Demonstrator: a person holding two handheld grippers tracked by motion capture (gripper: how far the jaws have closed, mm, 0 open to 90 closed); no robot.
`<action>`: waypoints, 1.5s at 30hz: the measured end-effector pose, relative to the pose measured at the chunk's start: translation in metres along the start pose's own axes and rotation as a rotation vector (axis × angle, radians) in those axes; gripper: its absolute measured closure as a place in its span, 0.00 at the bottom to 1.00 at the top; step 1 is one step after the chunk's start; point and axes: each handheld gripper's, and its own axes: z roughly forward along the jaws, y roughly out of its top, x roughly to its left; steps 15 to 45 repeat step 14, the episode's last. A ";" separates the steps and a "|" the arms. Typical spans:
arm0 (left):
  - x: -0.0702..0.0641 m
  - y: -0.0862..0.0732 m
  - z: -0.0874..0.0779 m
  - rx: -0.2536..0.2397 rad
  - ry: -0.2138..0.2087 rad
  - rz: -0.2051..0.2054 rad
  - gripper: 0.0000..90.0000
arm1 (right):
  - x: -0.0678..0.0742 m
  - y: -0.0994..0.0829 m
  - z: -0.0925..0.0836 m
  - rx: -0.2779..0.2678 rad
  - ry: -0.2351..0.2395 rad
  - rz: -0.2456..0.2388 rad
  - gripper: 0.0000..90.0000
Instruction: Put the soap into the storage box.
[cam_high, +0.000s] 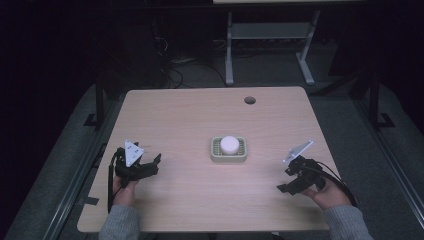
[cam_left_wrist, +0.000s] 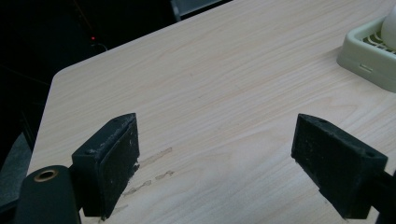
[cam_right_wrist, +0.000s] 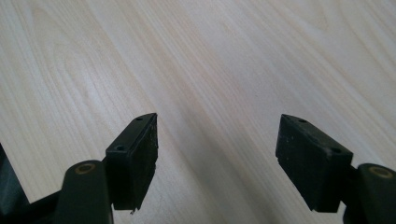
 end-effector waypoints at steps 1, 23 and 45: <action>0.000 0.000 0.000 0.002 -0.001 -0.001 0.16 | 0.001 -0.002 0.001 -0.002 -0.001 0.000 0.32; -0.001 0.000 0.001 0.003 -0.003 0.003 0.16 | 0.009 -0.013 0.005 -0.035 -0.006 0.011 0.32; -0.001 0.000 0.001 0.003 -0.003 0.003 0.16 | 0.009 -0.013 0.005 -0.035 -0.006 0.011 0.32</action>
